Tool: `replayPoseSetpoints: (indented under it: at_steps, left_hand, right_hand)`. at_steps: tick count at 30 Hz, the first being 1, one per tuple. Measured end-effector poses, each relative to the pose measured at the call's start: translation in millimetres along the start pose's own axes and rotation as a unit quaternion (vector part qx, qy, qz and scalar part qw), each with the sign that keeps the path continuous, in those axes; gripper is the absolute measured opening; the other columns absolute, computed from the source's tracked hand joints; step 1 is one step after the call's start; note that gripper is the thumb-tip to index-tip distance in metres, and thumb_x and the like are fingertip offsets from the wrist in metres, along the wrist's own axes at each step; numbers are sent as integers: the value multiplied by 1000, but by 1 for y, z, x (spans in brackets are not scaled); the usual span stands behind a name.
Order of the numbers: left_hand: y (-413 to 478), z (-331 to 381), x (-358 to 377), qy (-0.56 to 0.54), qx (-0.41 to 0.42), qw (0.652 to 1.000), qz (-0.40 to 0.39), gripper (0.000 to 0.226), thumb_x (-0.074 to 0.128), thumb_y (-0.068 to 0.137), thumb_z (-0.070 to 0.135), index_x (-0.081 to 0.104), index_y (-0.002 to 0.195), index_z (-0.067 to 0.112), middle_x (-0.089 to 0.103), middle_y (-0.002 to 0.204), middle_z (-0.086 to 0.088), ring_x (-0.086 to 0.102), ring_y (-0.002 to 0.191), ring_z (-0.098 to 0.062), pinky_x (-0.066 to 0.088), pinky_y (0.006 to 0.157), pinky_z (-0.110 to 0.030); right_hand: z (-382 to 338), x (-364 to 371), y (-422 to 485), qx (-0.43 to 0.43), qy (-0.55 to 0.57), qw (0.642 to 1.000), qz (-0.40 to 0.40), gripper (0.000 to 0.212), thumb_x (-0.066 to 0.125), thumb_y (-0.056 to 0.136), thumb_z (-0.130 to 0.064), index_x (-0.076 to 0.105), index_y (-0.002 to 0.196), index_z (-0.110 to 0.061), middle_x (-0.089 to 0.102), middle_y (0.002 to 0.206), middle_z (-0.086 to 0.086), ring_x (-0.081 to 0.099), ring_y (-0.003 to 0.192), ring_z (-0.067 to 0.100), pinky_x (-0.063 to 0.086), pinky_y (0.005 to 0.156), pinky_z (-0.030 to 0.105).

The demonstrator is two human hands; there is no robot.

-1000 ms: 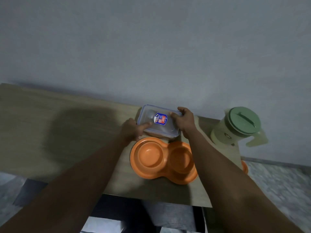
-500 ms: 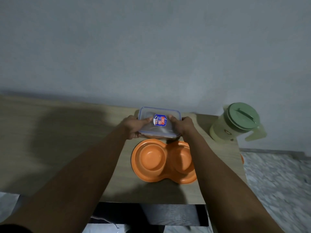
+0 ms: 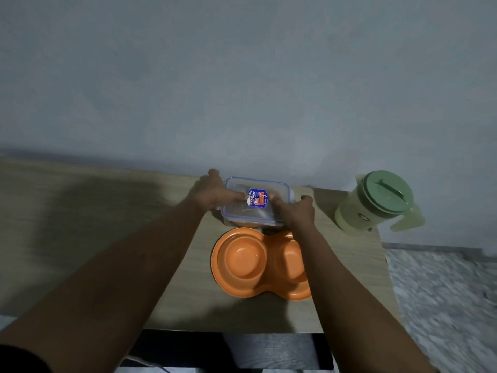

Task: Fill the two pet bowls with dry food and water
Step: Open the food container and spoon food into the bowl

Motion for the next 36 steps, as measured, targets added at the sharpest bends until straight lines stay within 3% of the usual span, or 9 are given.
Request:
replayPoseSetpoints:
  at_steps: [2, 6, 9, 11, 13, 19, 22, 30, 36]
  left_hand:
    - [4, 20, -5, 102, 79, 992, 11, 118, 82, 55, 75, 37, 150, 24, 43, 151, -9, 43, 138, -34, 44, 108, -52]
    - [14, 65, 3, 250, 150, 955, -64, 94, 50, 75, 88, 49, 145, 25, 48, 149, -7, 42, 139, -33, 35, 109, -54]
    - [21, 79, 19, 299, 160, 931, -137, 78, 37, 86, 84, 66, 106, 14, 66, 109, -9, 60, 112, -31, 43, 97, -46]
    - [26, 78, 27, 281, 165, 933, -152, 73, 37, 86, 84, 61, 78, 16, 65, 87, -9, 63, 88, -27, 46, 80, -38]
    - [31, 78, 32, 270, 165, 936, -156, 76, 38, 83, 86, 61, 73, 14, 64, 79, -9, 61, 75, -22, 41, 67, -32]
    - [53, 82, 36, 206, 136, 947, -204, 61, 61, 74, 82, 57, 76, 20, 61, 81, 0, 58, 76, -13, 40, 63, -31]
    - [61, 82, 39, 217, 166, 951, -145, 72, 67, 63, 86, 58, 76, 16, 63, 76, -3, 59, 69, -17, 37, 57, -31]
    - [55, 77, 38, 218, 209, 950, -75, 78, 63, 55, 93, 58, 86, 22, 63, 85, 3, 59, 76, -14, 39, 60, -31]
    - [37, 73, 34, 160, 249, 955, 32, 78, 70, 55, 88, 55, 97, 24, 62, 94, 7, 59, 84, -13, 43, 71, -32]
  right_hand:
    - [11, 3, -7, 20, 36, 999, 24, 106, 85, 71, -43, 24, 150, -9, 39, 149, 21, 50, 128, 38, 50, 100, 45]
    - [25, 25, -19, 95, 124, 987, 22, 101, 84, 72, -37, 21, 149, -14, 44, 143, 24, 55, 119, 41, 52, 98, 52]
    - [27, 38, -25, 143, 207, 968, 2, 92, 82, 73, -34, 24, 142, -15, 51, 135, 23, 59, 115, 40, 55, 93, 52]
    - [25, 44, -28, 179, 300, 937, -9, 77, 80, 80, -23, 29, 136, -12, 56, 125, 22, 63, 107, 38, 59, 87, 52]
    - [23, 50, -29, 199, 362, 911, -15, 71, 79, 81, -20, 34, 134, -10, 59, 121, 21, 65, 102, 38, 61, 81, 53]
    - [31, 72, -28, 184, 388, 903, 14, 97, 80, 68, -38, 25, 146, -20, 59, 130, 15, 65, 107, 37, 57, 88, 56]
    - [38, 80, -22, 158, 389, 907, 32, 111, 75, 52, -50, 24, 147, -20, 61, 131, 10, 64, 113, 32, 54, 96, 54]
    - [34, 68, -32, 136, 348, 926, 47, 66, 70, 90, -19, 29, 142, -14, 58, 125, 8, 61, 109, 27, 52, 99, 46]
    - [29, 39, -31, 93, 153, 984, -12, 76, 66, 76, -49, 36, 134, -10, 55, 130, 15, 60, 112, 36, 53, 96, 51]
Point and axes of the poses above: each hand's wrist, its own y-axis towards the middle knuckle, its own x-axis out of the palm, z = x × y, the point moved 1 cm from there along y, towards the middle knuckle
